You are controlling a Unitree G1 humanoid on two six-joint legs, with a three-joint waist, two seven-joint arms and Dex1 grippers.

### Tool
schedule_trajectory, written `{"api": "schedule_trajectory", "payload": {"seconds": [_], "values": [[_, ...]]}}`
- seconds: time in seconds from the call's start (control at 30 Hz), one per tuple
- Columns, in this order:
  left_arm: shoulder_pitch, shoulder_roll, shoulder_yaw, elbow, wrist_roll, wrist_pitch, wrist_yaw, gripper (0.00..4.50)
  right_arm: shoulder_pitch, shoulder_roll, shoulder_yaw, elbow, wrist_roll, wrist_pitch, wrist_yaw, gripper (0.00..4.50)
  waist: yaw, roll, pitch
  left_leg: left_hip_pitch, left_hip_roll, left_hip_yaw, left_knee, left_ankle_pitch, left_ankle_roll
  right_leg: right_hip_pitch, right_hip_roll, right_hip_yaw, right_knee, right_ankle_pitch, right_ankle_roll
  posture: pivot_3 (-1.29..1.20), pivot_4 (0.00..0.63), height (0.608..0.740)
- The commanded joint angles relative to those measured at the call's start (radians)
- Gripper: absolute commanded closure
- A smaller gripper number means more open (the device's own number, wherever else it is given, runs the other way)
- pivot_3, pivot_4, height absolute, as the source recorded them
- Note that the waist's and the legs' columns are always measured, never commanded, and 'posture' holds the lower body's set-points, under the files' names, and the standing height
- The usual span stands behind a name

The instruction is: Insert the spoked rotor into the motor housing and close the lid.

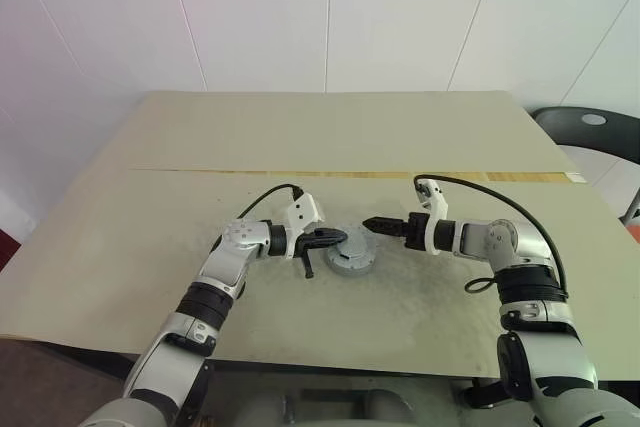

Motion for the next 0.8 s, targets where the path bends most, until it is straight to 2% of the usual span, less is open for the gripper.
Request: {"api": "schedule_trajectory", "payload": {"seconds": [0.03, 0.17, 0.33, 0.53, 0.8], "values": [[-0.014, 0.018, -0.009, -0.015, 0.012, -0.012, -0.006, 4.5, 0.026, -0.028, 0.042, -0.068, 0.033, 0.064, 0.051, 0.03, -0.001, 0.0, 0.0, 0.0, 0.0, 0.0, 0.0, 0.0, 0.0, 0.0, 0.0, 0.0, 0.0, 0.0, 0.0, 0.0, 0.0, 0.74], [-0.032, 0.039, -0.01, -0.022, 0.02, -0.014, -0.009, 4.5, 0.069, -0.061, 0.121, -0.137, 0.05, 0.088, 0.128, 0.03, -0.003, 0.0, 0.0, 0.0, 0.0, 0.0, 0.0, 0.0, 0.0, 0.0, 0.001, 0.0, 0.0, 0.0, 0.0, 0.0, 0.0, 0.74], [-0.041, 0.053, -0.01, -0.044, 0.014, -0.009, -0.013, 4.5, 0.079, -0.055, 0.128, -0.201, 0.105, 0.149, 0.158, 0.03, -0.008, 0.0, 0.0, 0.001, 0.001, 0.0, 0.0, 0.0, 0.0, 0.0, 0.001, 0.0, 0.001, 0.0, 0.0, 0.0, 0.0, 0.74], [-0.053, 0.054, -0.016, -0.049, 0.017, -0.012, -0.012, 4.5, 0.005, 0.155, -0.03, -0.07, 0.081, 0.158, -0.093, 0.03, -0.032, -0.001, 0.0, 0.002, 0.001, 0.0, 0.001, 0.0, 0.0, 0.0, 0.002, 0.001, 0.003, 0.0, 0.0, 0.0, 0.0, 0.74], [-0.056, 0.059, -0.015, -0.049, 0.022, -0.015, -0.012, 4.5, -0.029, 0.245, -0.119, -0.008, 0.082, 0.118, -0.205, 0.03, -0.038, -0.001, 0.0, 0.009, 0.002, -0.005, 0.001, 0.0, 0.0, 0.0, 0.015, 0.013, 0.004, 0.002, -0.003, 0.0, 0.0, 0.74]]}}
